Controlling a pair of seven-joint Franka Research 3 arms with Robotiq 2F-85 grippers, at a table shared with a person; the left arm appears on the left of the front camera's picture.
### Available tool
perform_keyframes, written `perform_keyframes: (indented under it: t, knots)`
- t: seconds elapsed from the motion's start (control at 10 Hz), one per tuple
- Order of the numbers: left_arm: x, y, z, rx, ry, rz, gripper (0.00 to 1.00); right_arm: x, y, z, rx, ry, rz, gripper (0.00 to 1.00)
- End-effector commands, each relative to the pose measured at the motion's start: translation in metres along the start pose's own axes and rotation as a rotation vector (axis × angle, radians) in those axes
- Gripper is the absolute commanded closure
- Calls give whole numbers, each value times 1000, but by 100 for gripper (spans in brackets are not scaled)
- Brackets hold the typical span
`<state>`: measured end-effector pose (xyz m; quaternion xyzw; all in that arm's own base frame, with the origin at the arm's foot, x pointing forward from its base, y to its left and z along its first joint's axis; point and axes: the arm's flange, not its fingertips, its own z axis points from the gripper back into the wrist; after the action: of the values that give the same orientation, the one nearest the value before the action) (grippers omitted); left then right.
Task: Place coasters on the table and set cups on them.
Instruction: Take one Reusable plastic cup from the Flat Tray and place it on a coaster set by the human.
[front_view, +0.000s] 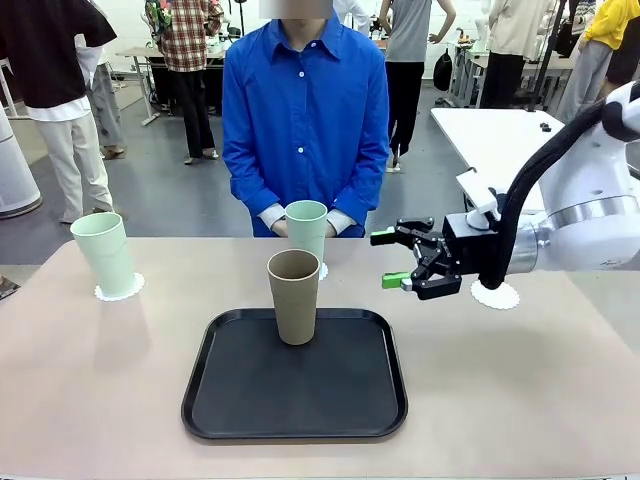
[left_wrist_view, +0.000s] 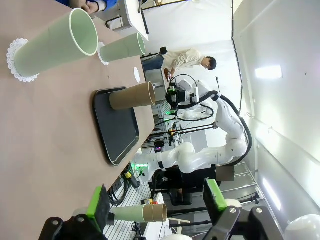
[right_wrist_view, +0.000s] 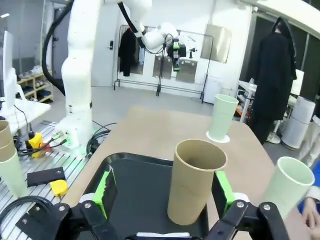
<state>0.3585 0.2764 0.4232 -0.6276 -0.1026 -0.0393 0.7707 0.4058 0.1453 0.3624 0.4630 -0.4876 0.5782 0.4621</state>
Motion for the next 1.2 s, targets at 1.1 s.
perform_keyframes:
  t: [1.1]
  knots:
    - [1, -2, 1, -1, -13, -3, 0, -54, 0, -64, -163, 160, -191, 0]
